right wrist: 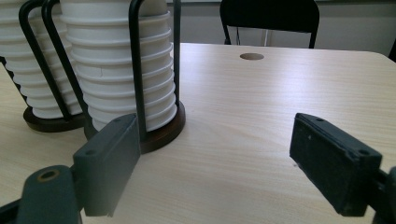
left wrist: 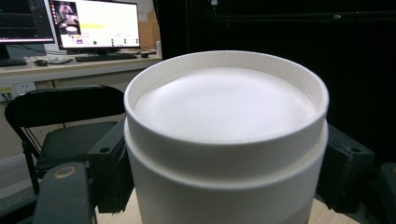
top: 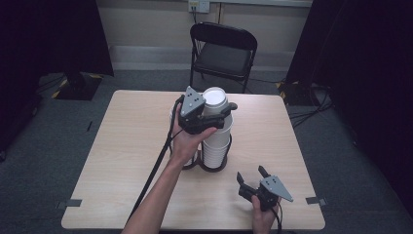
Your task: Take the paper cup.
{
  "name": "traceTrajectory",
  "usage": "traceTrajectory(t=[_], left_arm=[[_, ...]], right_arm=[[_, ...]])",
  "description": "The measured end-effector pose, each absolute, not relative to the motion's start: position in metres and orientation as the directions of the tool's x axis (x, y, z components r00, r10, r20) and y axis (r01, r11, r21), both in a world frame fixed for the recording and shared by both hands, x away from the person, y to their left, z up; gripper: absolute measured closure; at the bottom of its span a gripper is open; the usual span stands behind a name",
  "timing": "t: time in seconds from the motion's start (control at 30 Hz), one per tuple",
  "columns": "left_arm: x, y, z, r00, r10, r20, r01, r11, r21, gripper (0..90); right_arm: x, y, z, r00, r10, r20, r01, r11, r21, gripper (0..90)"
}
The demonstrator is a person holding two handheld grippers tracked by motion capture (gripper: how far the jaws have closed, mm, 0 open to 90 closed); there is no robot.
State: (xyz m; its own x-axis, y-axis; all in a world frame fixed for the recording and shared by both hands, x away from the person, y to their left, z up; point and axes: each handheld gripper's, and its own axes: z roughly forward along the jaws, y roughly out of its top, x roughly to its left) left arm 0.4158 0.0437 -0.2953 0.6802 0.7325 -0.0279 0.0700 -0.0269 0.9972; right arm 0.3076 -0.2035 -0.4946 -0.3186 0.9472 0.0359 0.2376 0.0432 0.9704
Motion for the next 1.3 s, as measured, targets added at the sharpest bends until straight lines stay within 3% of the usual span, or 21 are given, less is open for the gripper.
traceTrajectory(t=[0.4, 1.3], left_arm=[[0.41, 0.062, -0.285, 0.678, 0.731, -0.08, 0.071, 0.044, 0.997, 21.2], [0.369, 0.078, -0.288, 0.701, 0.713, -0.033, 0.036, 0.011, 0.999, 21.5]], right_arm=[[0.307, -0.204, -0.495, -0.32, 0.947, 0.038, 0.236, 0.041, 0.971, 15.7], [0.308, -0.203, -0.495, -0.323, 0.946, 0.03, 0.24, 0.052, 0.969, 15.7]])
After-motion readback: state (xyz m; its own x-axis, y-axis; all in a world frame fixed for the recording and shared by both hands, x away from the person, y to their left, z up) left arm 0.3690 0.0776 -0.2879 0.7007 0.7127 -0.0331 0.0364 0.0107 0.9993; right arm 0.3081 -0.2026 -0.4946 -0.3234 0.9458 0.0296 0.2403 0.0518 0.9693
